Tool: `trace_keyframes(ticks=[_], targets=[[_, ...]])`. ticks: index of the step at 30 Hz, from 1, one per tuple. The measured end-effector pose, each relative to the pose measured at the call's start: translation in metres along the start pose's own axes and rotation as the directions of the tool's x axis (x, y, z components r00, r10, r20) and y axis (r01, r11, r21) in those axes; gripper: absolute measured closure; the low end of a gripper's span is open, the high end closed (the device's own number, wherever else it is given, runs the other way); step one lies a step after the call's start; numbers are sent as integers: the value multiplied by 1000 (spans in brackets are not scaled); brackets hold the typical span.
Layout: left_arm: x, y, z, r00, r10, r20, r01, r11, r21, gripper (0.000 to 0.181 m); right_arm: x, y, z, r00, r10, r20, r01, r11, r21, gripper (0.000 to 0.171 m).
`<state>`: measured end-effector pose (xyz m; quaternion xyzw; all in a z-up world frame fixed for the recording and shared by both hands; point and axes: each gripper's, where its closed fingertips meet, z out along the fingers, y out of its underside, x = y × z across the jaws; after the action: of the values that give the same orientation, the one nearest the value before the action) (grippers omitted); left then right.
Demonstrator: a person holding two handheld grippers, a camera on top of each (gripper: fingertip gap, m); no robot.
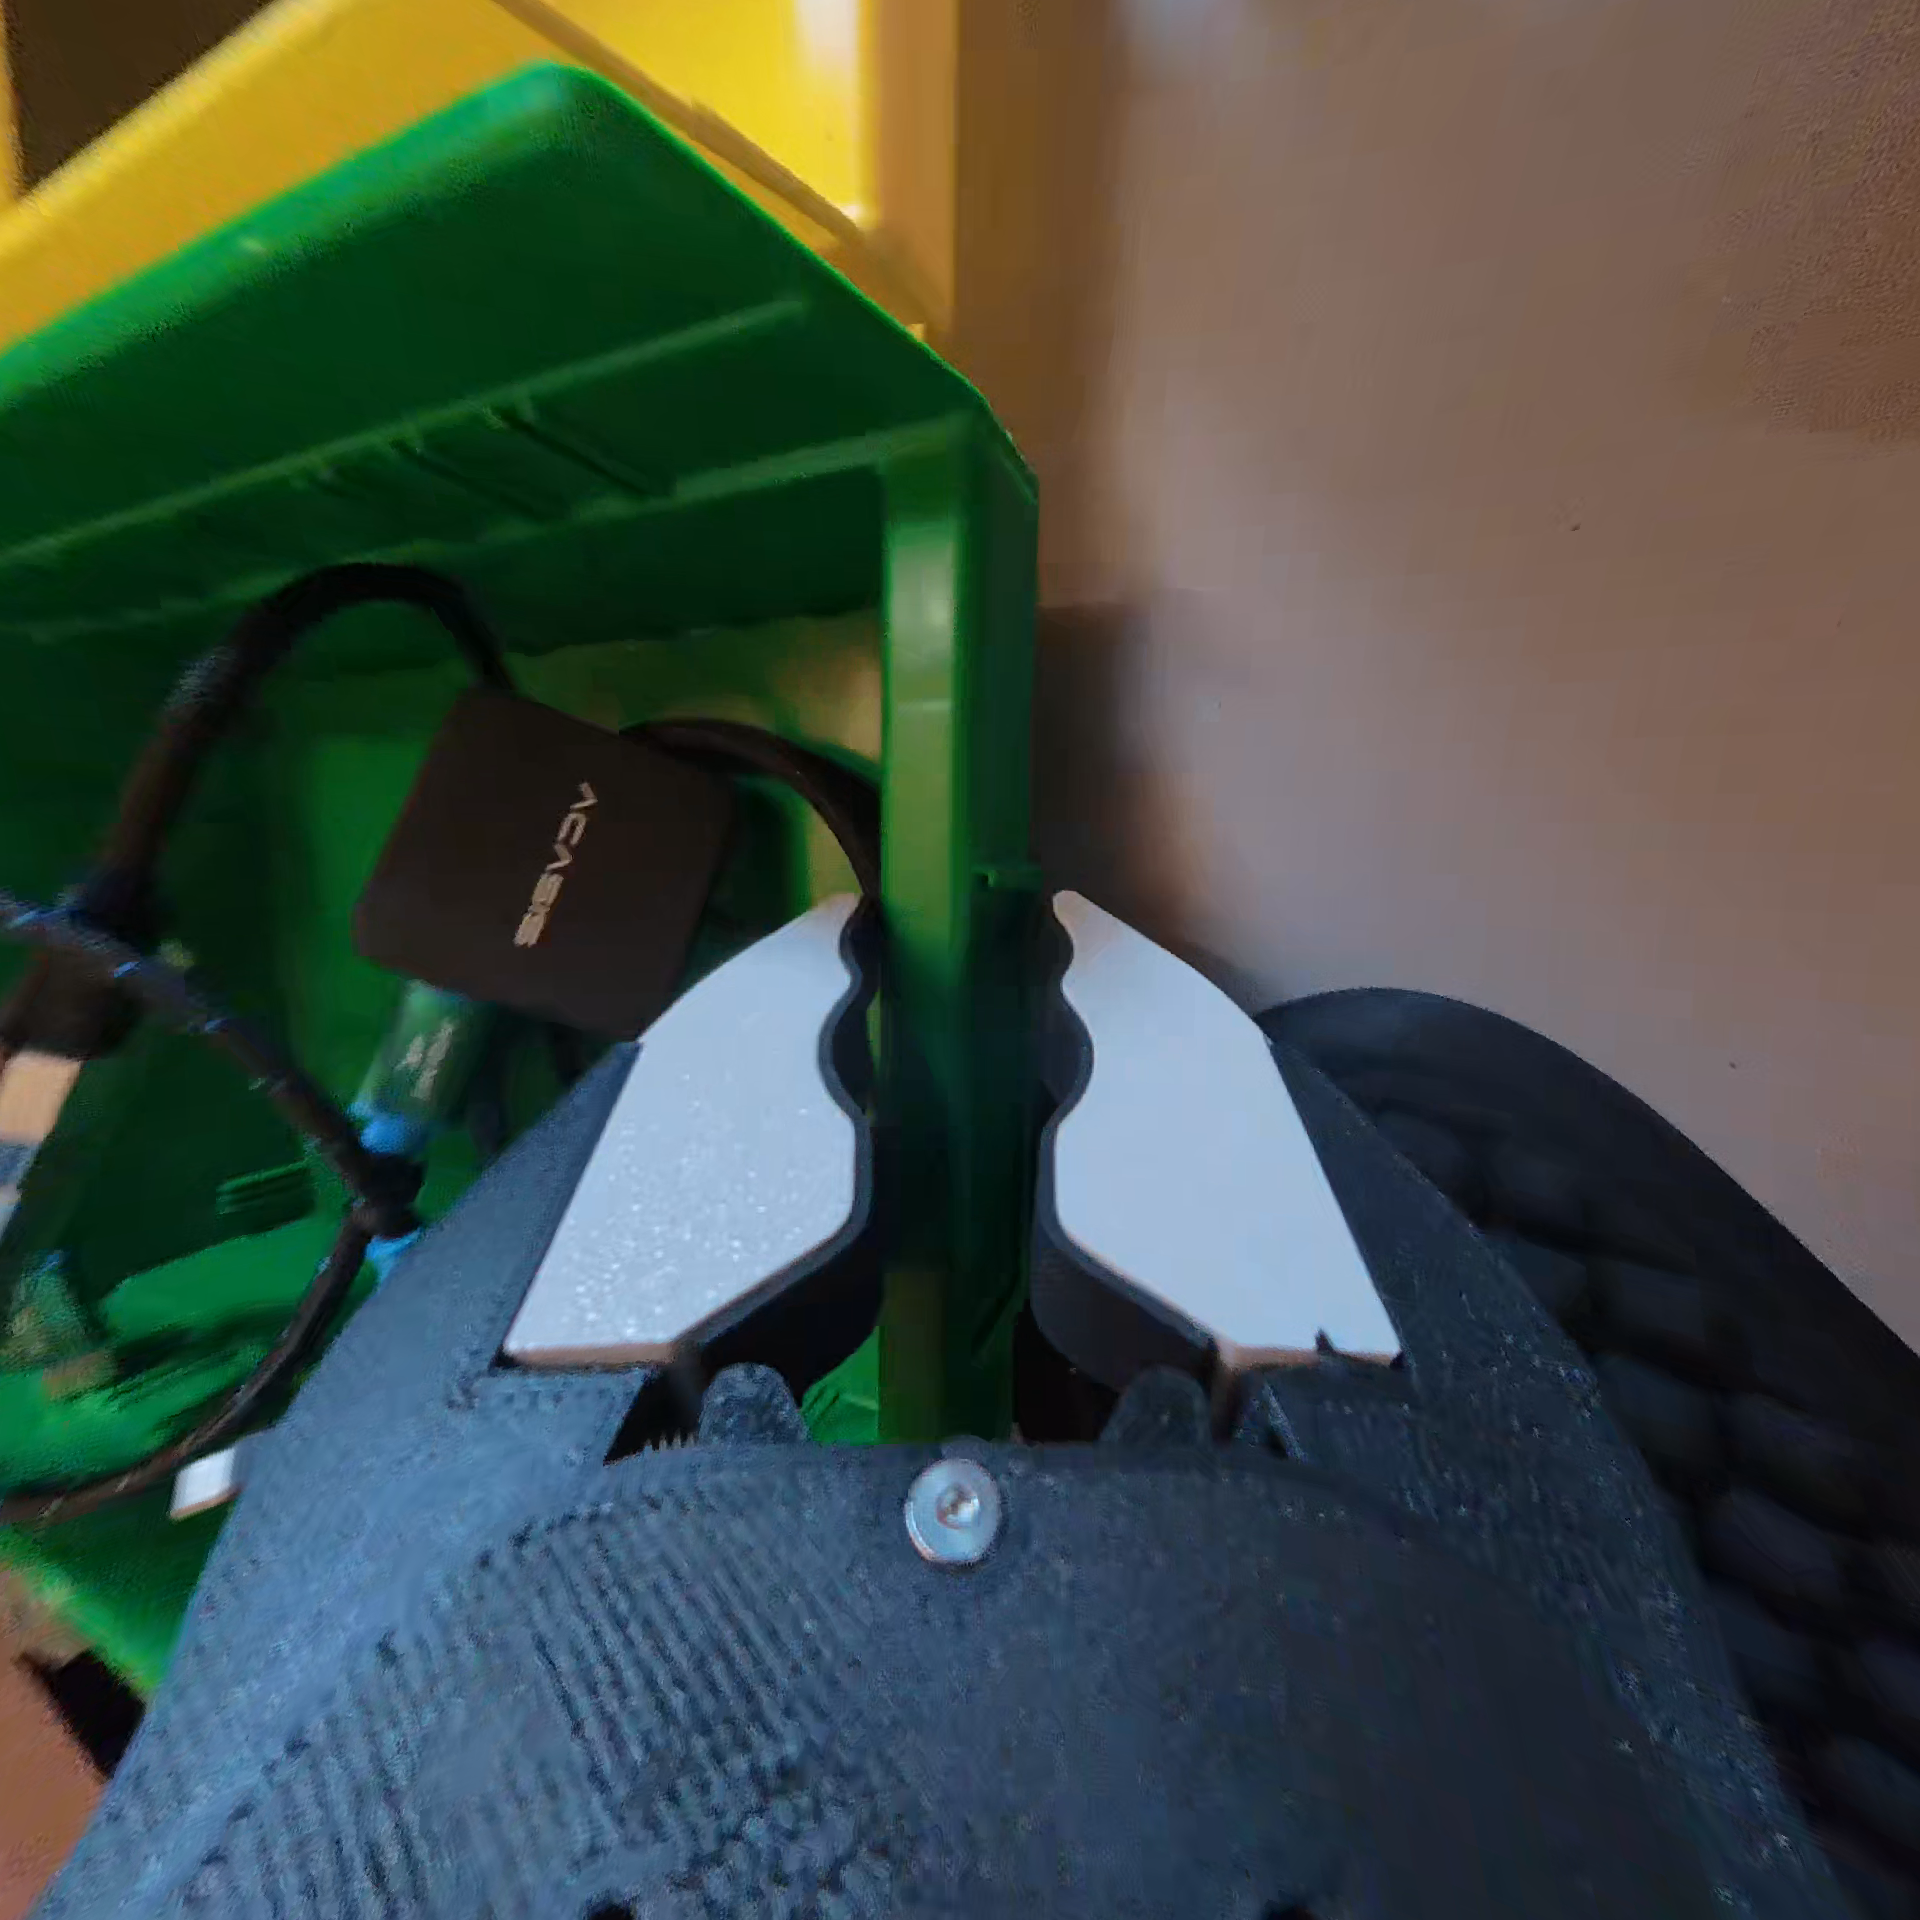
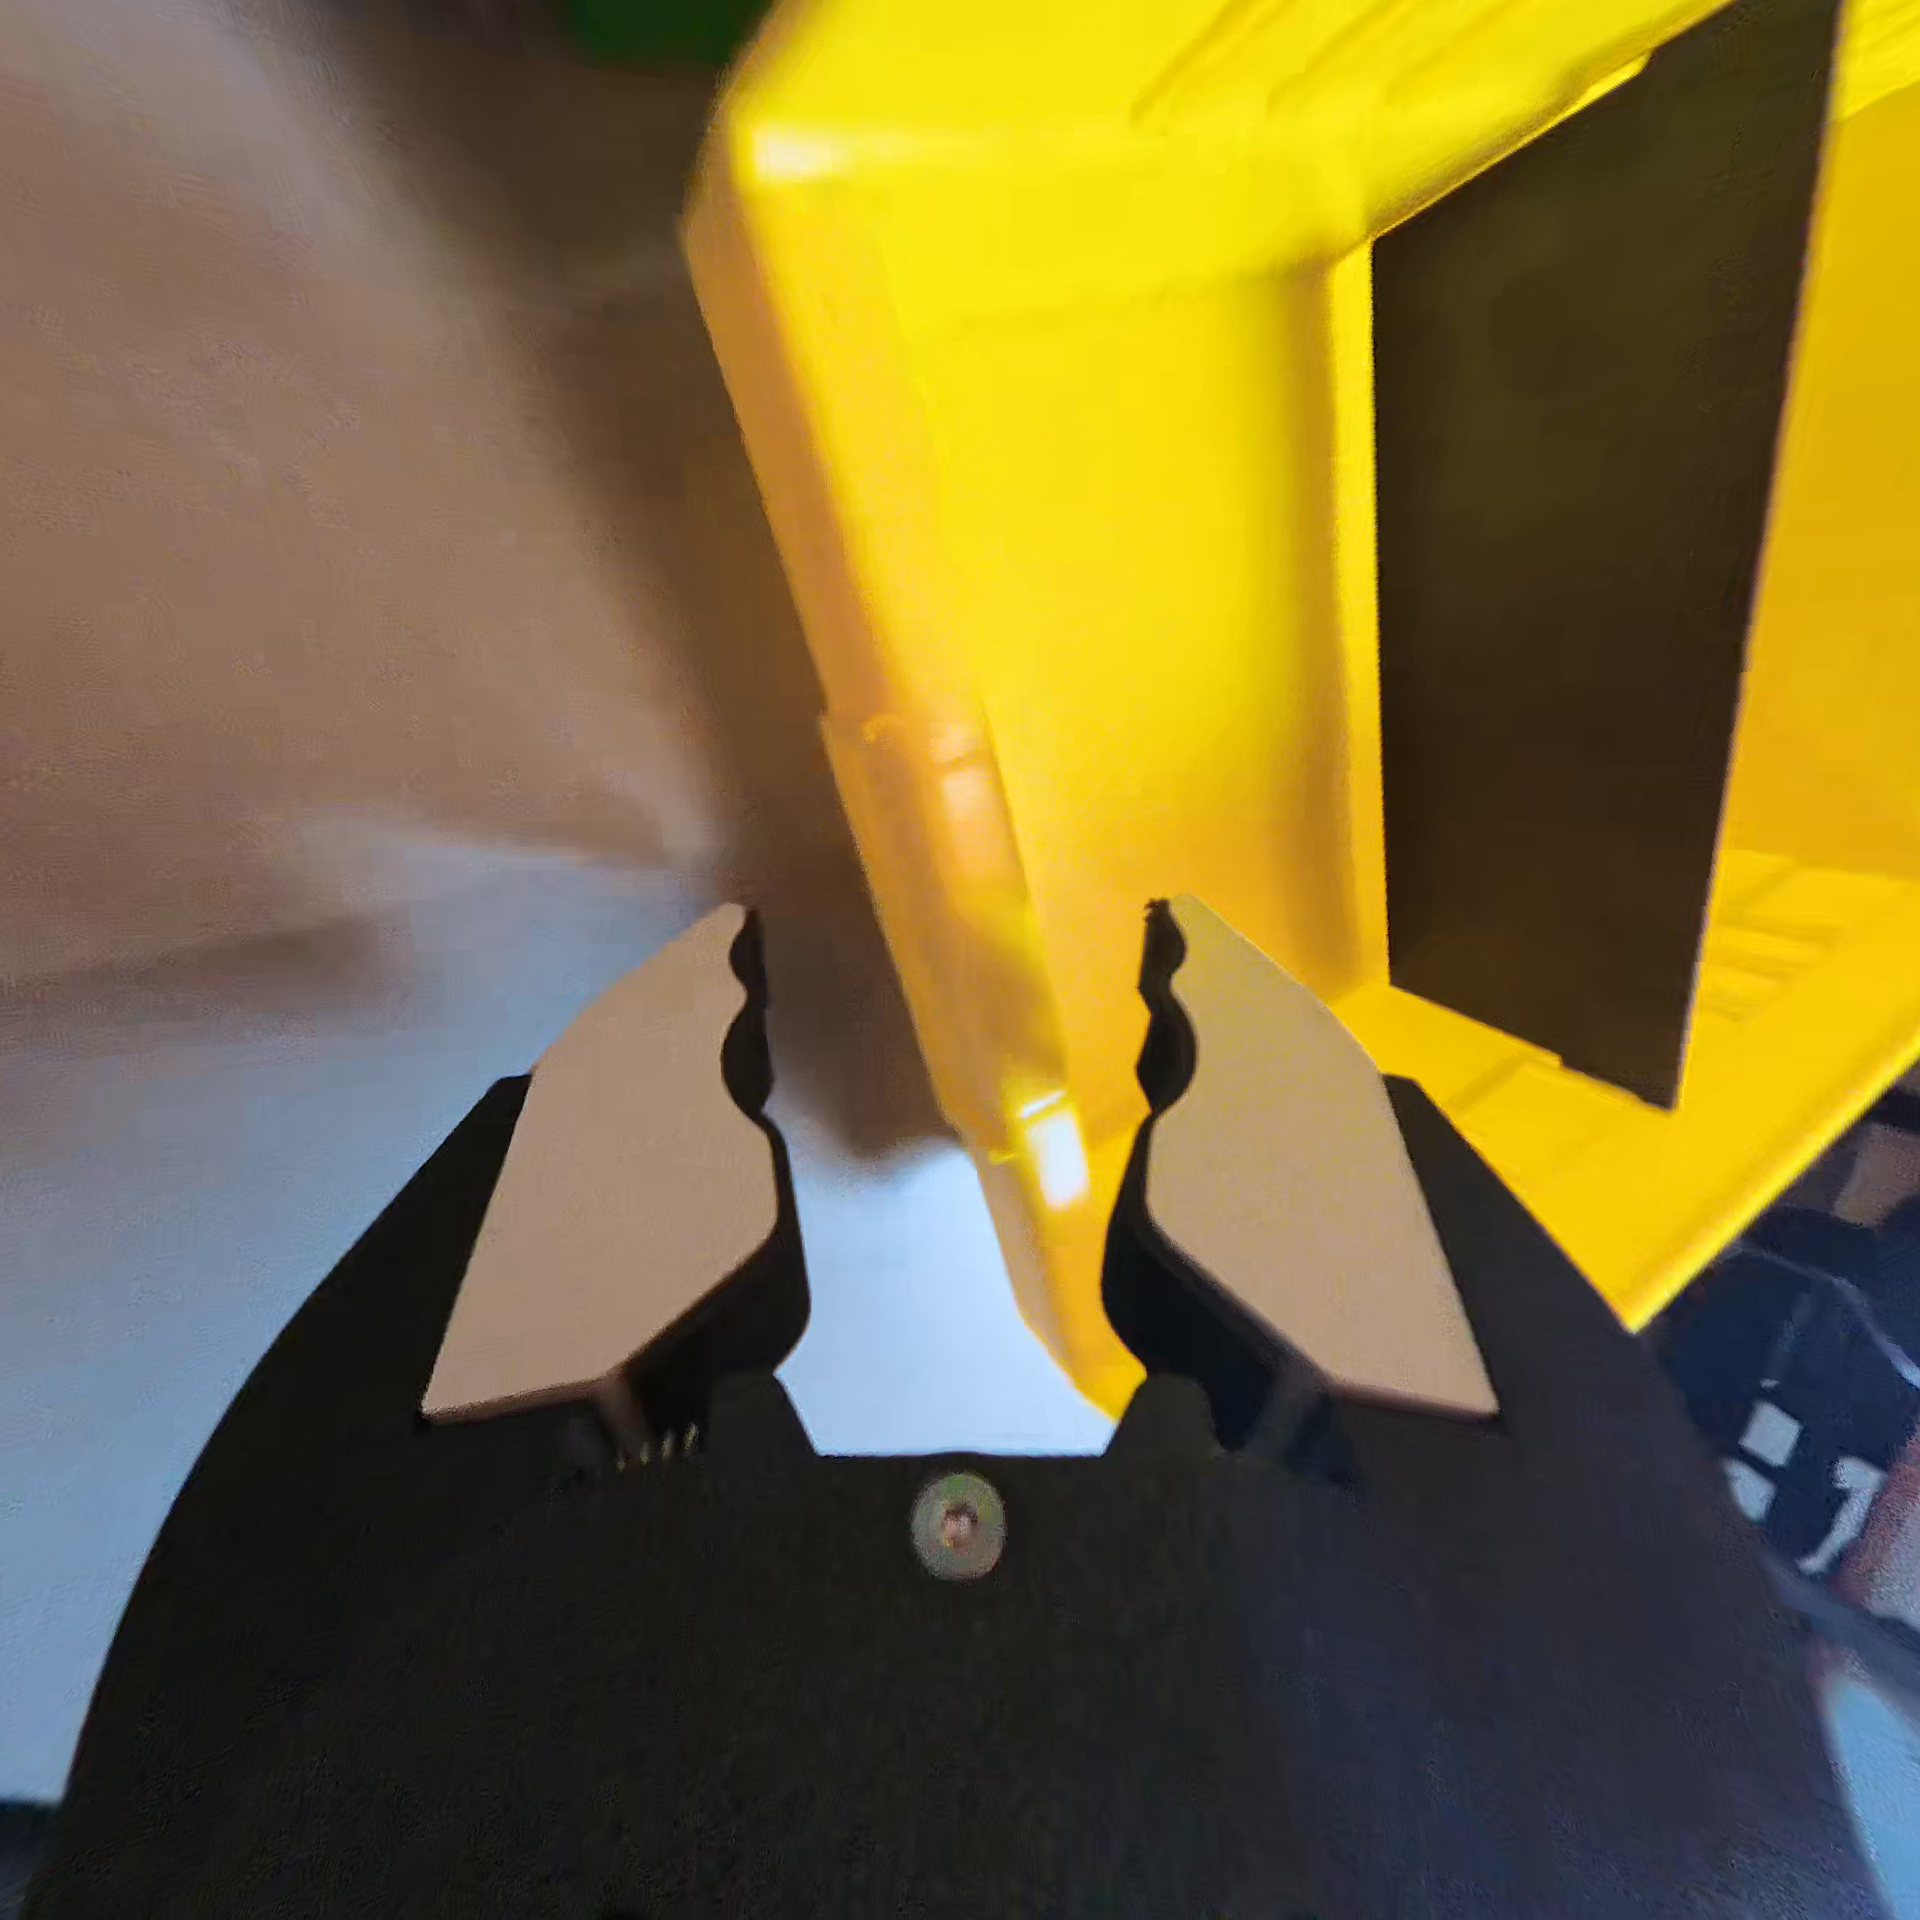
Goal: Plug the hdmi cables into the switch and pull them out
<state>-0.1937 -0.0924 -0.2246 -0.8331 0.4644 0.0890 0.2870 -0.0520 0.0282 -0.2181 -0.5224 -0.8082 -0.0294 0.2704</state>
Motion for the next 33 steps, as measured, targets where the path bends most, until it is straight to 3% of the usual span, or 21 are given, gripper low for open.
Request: trace_keyframes(ticks=[1, 3, 7, 18, 33], targets=[[1, 0, 5, 999, -11, -30, 11, 1000, 1, 152, 4, 3, 9, 999, -36, 4, 36, 999, -11, 111], [1, 0, 6, 993, -84, -84, 86, 996, 25, 154, 2, 5, 20, 996, -74, 42, 74, 997, -3, 132], [0, 13, 0, 984, -157, -88, 164, 983, 80, 150, -2, 22, 5, 999, -50, 1, 50, 998, -23, 138], [-14, 53, -14, 974, -222, 52, 217, 973, 77, 151, -60, 113, -54, 957, 231, -176, -258, 955, -144, 135], [-77, 58, 15, 969, -167, 184, 160, 986, 54, 151, 36, 197, -20, 842, 375, -387, -504, 803, -319, 139]])
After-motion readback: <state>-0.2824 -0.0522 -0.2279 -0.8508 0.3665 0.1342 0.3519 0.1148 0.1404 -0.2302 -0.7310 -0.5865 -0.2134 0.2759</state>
